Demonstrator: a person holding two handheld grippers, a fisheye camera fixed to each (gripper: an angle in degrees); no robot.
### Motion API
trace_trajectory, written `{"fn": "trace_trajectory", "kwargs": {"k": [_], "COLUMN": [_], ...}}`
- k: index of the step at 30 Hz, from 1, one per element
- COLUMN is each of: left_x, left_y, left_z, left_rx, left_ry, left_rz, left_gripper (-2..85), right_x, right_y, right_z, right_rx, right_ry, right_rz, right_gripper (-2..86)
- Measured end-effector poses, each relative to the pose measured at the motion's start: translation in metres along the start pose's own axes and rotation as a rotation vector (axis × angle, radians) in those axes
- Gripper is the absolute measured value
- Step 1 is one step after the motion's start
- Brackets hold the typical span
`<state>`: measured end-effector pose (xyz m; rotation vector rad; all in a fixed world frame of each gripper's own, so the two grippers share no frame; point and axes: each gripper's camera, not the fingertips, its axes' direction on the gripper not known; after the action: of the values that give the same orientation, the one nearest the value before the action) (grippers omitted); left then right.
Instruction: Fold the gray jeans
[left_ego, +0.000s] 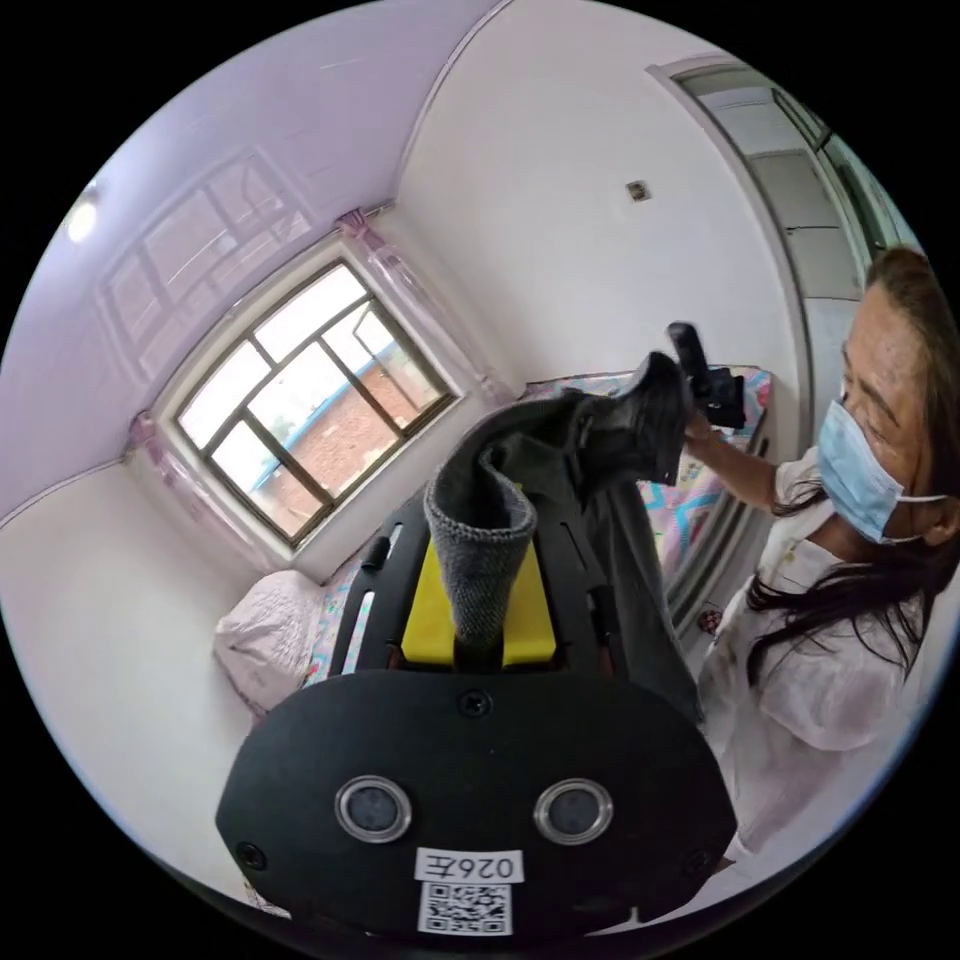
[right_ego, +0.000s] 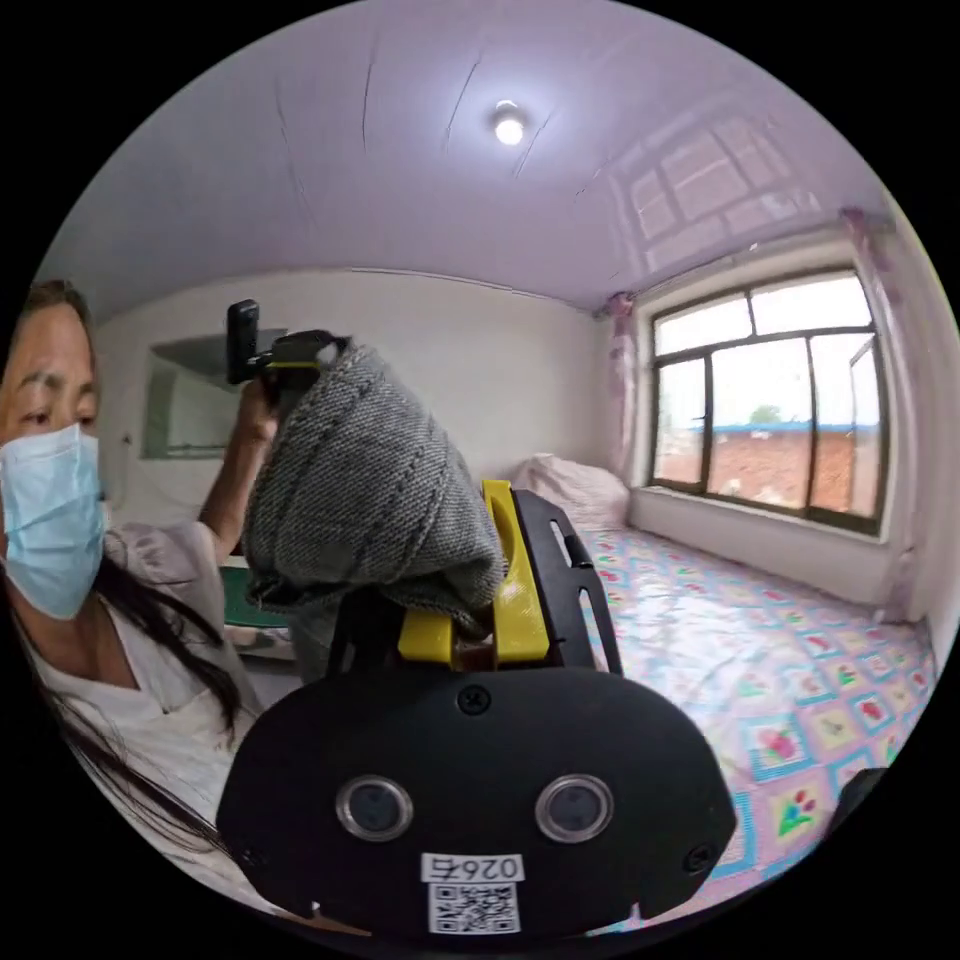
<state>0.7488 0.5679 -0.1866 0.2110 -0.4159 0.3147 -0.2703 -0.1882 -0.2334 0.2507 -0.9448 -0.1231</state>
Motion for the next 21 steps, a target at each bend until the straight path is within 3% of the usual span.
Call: {"fn": "trace_trajectory", "kwargs": {"k": [4,7,11,14,16,17,21], "left_x": [-0.031,-0.047,-0.073,-0.104,-0.132,-0.148,-0.173], "left_y": [-0.012,-0.032,-0.068,-0.081,-0.087,-0.091,-0.099], "left_z": [-0.026,-0.040,-0.021,-0.012,-0.013,-0.010,-0.010], "left_rx": [0.123,0.146,0.062,0.090,0.132,0.137,0.184], "left_ry": [0.002,-0.114,-0.212,-0.236,-0.106,-0.056,-0.064], "left_rz": [-0.031,-0.004,0.039,0.019,-0.012,-0.026,-0.003], "left_gripper": [4.1,4.6,4.9,4.9,4.9,4.9,5.0], "right_x": [-0.026,-0.064,-0.094,-0.112,-0.100,-0.090,-0.105], "right_y": [-0.070,-0.118,-0.163,-0.173,-0.174,-0.175,-0.176], "right_z": [0.001,0.012,0.079,0.069,0.093,0.097,0.041], "right_rx": [-0.017,-0.048,-0.298,-0.183,-0.299,-0.340,-0.190], "right_ry": [0.065,0.187,0.397,0.405,0.423,0.364,0.187], "right_rz": [-0.055,-0.194,-0.310,-0.350,-0.331,-0.273,-0.175], "right_gripper": [-0.8,-0.8,-0.7,-0.5,-0.2,0.0,0.6]}}
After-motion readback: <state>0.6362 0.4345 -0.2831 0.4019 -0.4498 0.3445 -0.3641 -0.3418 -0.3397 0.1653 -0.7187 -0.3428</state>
